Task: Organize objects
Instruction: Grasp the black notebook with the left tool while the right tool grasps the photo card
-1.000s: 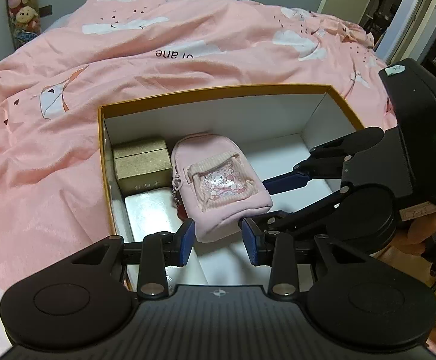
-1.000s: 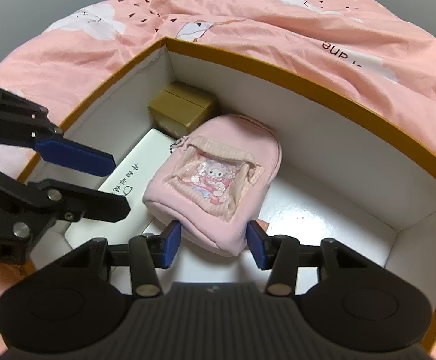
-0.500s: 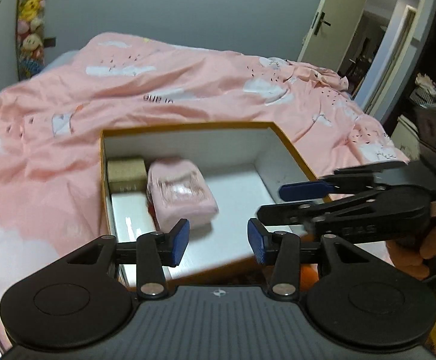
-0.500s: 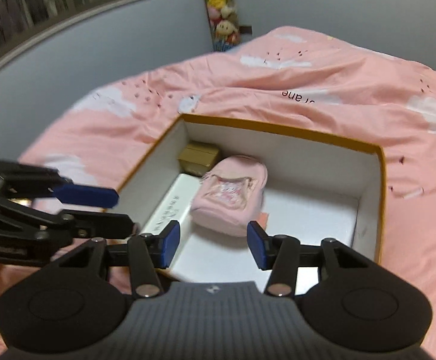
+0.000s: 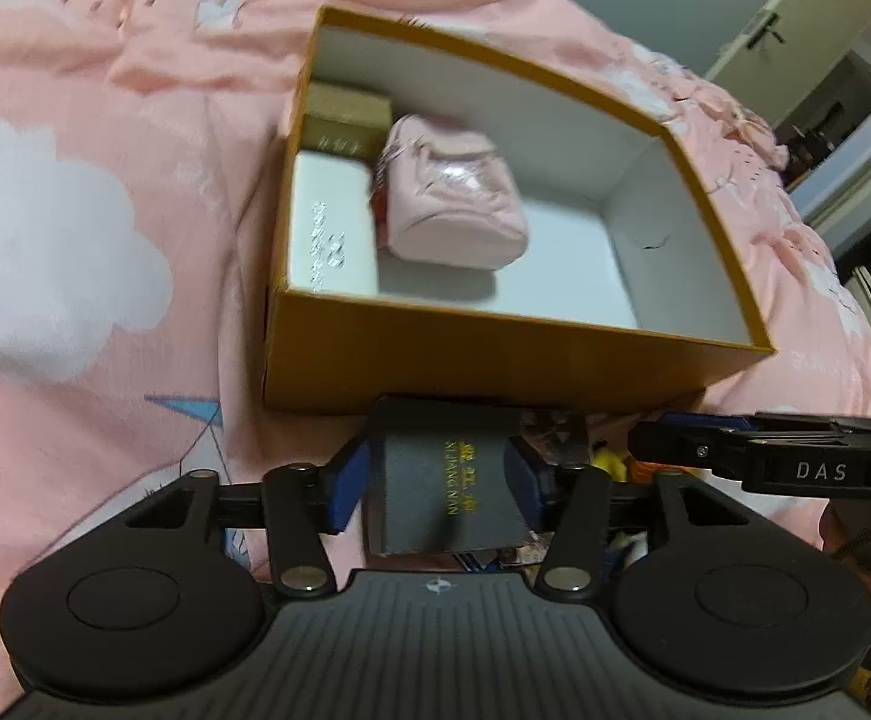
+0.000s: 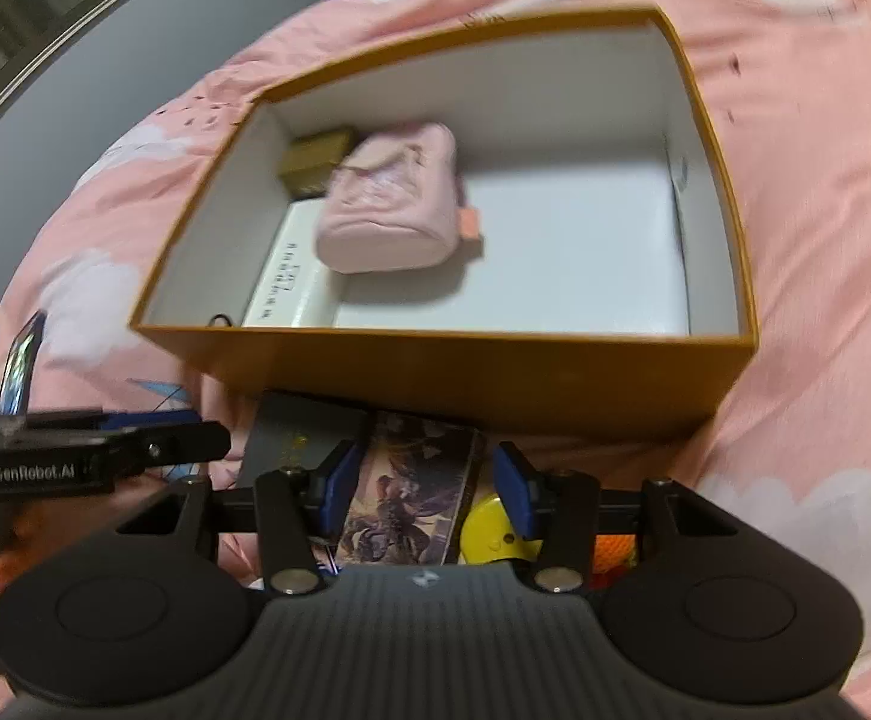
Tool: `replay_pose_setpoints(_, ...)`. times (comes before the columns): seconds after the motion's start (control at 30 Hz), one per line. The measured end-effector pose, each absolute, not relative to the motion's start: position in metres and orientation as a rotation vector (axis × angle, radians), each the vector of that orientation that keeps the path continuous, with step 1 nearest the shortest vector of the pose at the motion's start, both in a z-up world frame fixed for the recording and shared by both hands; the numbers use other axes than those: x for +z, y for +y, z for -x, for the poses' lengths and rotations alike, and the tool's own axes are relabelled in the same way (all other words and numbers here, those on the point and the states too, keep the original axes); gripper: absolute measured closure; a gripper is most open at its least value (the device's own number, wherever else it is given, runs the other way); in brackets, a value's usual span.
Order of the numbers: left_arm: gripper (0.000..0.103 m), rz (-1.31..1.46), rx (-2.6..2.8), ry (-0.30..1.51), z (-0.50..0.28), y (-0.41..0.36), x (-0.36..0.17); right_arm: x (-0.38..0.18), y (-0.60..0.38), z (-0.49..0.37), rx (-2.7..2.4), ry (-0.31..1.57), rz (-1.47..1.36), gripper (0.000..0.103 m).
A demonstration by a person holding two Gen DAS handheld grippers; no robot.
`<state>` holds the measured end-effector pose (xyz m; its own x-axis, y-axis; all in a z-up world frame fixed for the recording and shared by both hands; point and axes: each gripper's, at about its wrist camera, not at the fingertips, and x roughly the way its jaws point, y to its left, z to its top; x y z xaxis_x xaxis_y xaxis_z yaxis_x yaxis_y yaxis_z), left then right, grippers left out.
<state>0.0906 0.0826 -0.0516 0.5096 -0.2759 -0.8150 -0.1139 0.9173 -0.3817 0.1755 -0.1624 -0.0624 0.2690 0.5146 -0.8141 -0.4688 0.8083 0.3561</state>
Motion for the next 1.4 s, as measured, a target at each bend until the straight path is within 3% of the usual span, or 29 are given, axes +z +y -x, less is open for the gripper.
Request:
replay_pose_setpoints(0.43, 0.030, 0.584, -0.105, 1.140, -0.104, 0.097, -0.092, -0.108, -0.140, -0.196, 0.682, 1.260, -0.093, 0.051)
replay_pose_setpoints(0.57, 0.029, 0.624, -0.120, 1.171, -0.110, 0.098, -0.103, -0.112, -0.137, -0.197, 0.686, 1.249, -0.075, 0.050)
replay_pose_setpoints(0.83, 0.016, 0.710, -0.161, 1.207, -0.120, 0.097, -0.122, -0.118, -0.131, -0.203, 0.706, 1.238, -0.033, 0.047)
replay_pose_setpoints(1.0, 0.015, 0.757, -0.175, 1.210, -0.121, 0.098, -0.133, -0.123, -0.129, -0.209, 0.725, 1.230, -0.034, 0.042)
replay_pose_setpoints(1.23, 0.029, 0.736, -0.167, 1.197, -0.113, 0.096, -0.128, -0.132, -0.131, -0.215, 0.743, 1.239, -0.063, 0.040)
replay_pose_setpoints(1.33, 0.042, 0.713, -0.145, 1.166, -0.101, 0.098, -0.116, -0.130, -0.130, -0.212, 0.744, 1.226, -0.062, 0.046)
replay_pose_setpoints(1.4, 0.045, 0.676, -0.122, 1.146, -0.093, 0.098, -0.105, -0.127, -0.131, -0.208, 0.744, 1.216, -0.060, 0.052)
